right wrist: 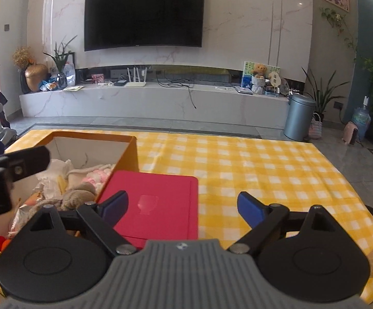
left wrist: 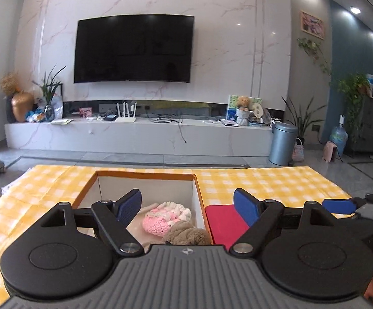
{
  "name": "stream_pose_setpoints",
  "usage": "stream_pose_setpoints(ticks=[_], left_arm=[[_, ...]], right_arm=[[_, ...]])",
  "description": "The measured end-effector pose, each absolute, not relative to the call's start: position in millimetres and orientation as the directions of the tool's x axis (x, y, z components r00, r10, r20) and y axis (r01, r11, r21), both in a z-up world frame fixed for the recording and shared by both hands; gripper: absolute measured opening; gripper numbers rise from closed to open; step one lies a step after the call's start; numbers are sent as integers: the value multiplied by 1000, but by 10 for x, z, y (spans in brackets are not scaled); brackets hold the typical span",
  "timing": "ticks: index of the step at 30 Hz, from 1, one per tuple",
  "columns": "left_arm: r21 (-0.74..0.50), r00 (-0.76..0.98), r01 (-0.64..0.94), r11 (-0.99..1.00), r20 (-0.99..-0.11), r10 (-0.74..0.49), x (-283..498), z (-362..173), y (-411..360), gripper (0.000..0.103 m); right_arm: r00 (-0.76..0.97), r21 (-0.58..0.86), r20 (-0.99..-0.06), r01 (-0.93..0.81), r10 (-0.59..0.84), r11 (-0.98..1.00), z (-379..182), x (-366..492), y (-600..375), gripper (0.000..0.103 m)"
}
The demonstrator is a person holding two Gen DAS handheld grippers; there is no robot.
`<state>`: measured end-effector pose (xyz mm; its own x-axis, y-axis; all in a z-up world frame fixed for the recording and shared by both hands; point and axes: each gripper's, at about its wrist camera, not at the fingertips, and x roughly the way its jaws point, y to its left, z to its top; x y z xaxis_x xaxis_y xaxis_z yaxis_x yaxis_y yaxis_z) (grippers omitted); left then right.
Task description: Organize soft objects
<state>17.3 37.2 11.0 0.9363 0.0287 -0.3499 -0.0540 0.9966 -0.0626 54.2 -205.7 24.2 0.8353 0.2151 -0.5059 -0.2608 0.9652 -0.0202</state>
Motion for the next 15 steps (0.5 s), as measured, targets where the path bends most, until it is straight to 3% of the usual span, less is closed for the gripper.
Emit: stream_pose_setpoints(ticks=[15], left_arm=[[-41, 946, -69, 997, -319, 52, 80, 72, 332, 102]], right_arm=[[840, -17, -488, -279, 236, 960, 233, 460, -2069, 90]])
